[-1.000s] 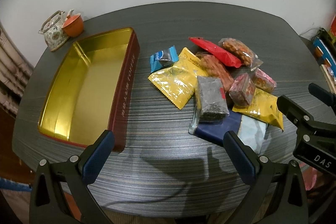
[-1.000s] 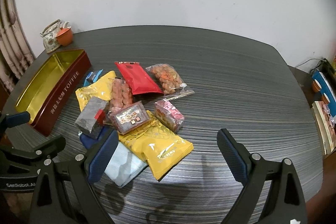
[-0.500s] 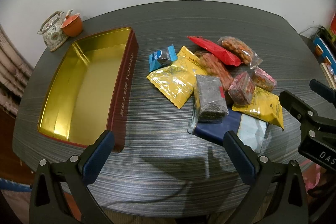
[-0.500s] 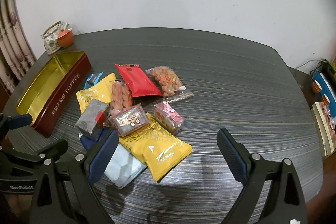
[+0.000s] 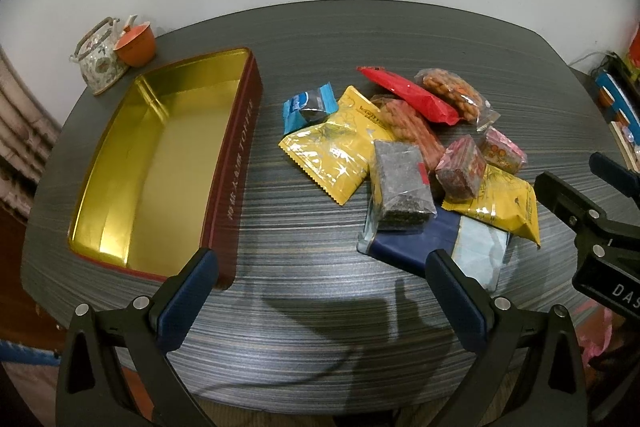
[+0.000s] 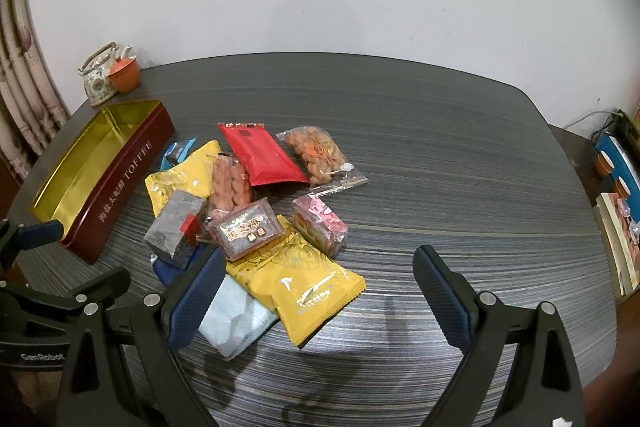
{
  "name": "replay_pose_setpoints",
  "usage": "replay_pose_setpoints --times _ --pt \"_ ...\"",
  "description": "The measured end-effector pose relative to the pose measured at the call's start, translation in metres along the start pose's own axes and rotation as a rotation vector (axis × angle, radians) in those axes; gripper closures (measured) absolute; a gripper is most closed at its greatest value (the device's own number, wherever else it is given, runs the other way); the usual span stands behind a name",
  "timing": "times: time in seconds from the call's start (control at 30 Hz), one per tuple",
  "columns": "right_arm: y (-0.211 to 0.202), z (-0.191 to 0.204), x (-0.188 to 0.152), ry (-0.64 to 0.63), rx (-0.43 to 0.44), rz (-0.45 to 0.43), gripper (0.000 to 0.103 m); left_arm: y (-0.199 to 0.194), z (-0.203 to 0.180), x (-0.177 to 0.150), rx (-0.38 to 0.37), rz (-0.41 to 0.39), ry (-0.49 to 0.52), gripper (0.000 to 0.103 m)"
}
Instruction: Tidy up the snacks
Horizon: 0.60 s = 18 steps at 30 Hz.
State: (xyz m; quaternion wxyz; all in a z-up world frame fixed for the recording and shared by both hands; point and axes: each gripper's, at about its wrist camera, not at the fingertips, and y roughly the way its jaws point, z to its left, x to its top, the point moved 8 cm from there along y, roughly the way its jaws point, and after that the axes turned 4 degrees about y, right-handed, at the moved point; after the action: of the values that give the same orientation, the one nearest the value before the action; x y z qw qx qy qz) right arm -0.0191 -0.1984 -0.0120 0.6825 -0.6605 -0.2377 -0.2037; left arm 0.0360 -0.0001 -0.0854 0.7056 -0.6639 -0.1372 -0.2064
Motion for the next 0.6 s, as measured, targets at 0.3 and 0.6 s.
replay_pose_setpoints --times 0.3,0.6 --pt "-0.001 -0.010 0.003 0.036 0.001 0.003 0.011 0.010 -0.006 0.007 -0.044 0.020 -0.002 0.011" --pt "-0.002 -0.023 0.006 0.092 0.006 0.004 0.015 0.015 -0.029 0.030 -0.080 -0.004 0.073 0.014"
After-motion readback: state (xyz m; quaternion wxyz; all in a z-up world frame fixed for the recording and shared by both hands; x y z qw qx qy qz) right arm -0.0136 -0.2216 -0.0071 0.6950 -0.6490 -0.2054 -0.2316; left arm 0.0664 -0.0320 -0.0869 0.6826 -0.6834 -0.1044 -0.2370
